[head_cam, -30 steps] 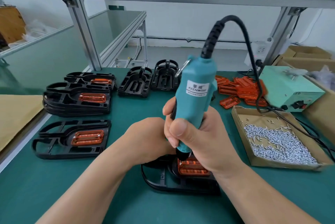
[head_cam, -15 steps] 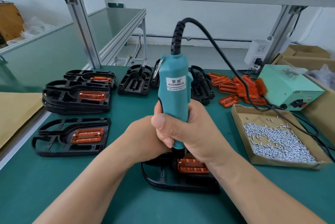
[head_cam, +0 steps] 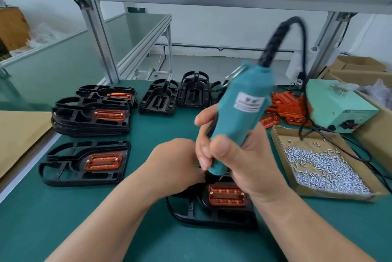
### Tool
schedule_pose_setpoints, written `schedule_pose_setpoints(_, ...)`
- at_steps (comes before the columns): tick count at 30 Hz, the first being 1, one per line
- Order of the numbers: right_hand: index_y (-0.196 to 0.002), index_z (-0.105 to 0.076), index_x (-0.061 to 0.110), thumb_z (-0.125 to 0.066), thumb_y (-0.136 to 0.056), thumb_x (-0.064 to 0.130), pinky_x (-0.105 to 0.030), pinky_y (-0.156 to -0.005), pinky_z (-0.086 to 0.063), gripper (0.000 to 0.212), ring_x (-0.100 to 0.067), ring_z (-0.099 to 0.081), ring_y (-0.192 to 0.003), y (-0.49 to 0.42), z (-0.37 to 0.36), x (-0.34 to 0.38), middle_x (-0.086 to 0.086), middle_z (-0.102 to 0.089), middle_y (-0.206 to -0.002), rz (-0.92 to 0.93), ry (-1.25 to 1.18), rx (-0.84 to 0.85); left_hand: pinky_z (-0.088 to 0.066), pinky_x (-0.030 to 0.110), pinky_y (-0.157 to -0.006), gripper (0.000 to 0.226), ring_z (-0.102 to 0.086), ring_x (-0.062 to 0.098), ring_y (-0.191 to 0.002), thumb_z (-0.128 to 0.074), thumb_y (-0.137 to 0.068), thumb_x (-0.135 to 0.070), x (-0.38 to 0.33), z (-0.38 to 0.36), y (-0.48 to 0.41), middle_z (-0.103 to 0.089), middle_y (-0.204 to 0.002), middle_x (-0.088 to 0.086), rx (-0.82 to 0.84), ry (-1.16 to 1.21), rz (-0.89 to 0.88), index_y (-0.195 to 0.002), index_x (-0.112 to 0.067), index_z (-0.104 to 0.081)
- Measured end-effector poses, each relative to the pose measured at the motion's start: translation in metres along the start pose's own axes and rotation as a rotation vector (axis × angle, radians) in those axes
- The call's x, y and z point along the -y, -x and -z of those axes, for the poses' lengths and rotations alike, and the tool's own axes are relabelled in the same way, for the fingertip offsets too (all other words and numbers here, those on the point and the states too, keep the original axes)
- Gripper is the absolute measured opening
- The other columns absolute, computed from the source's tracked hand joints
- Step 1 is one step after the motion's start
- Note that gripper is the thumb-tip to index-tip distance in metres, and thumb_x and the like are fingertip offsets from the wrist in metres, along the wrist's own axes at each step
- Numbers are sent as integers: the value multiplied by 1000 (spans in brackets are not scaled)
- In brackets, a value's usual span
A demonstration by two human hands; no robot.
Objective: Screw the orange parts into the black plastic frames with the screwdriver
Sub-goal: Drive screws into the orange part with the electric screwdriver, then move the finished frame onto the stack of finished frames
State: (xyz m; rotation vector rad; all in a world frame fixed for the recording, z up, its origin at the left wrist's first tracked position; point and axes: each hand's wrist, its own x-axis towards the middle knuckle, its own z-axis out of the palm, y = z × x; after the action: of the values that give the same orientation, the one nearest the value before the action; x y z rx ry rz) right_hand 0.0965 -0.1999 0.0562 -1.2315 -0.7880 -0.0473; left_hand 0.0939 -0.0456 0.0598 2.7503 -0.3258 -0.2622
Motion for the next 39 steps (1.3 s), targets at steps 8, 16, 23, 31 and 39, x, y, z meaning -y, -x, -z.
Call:
schedule_pose_setpoints(8, -108, -61, 15, -81, -83, 57, -25, -55, -46, 54, -12, -50, -58, -8, 37, -1, 2, -49, -72, -7, -334, -339, -49, 24, -73, 41, -64, 2, -94, -61, -80, -67, 14, -12, -10, -73, -97, -21, -35, -71, -97, -113, -45, -73)
schedule_pose_setpoints(16, -101, -62, 18, -61, -101, 53, -21, -57, -46, 35, -8, -46, -62, 0, 89, -15, 5, -45, -75, -53, -455, -665, -55, 34, -89, 37, -64, 9, -103, -60, -91, -60, 13, -12, -9, -73, -108, -13, -58, -124, -191, -116, -37, -73)
schedule_pose_setpoints(23, -100, -63, 18, -61, -102, 53, -21, -57, -46, 35, -9, -47, -61, 1, 86, -19, 4, -46, -74, -80, -460, -703, -55, 35, -87, 34, -64, 13, -103, -58, -95, -57, 26, 7, -5, -72, -108, -11, -117, -251, -162, -115, -33, -72)
schedule_pose_setpoints(31, -101, -59, 17, -60, -104, 51, -22, -56, -46, 34, -9, -47, -61, -2, 83, -20, 4, -46, -73, -127, -448, -733, -56, 34, -86, 25, -66, 7, -100, -60, -96, -52, 80, 59, 17, -72, -104, -18, -215, -333, 17, -113, -38, -70)
schedule_pose_setpoints(39, -102, -58, 17, -63, -101, 50, -22, -55, -47, 33, -9, -47, -60, -2, 77, -19, 3, -47, -73, -141, -448, -707, -53, 31, -75, 22, -68, 10, -100, -61, -98, -54, 160, 98, 47, -71, -116, -23, -347, -391, 298, -118, -50, -68)
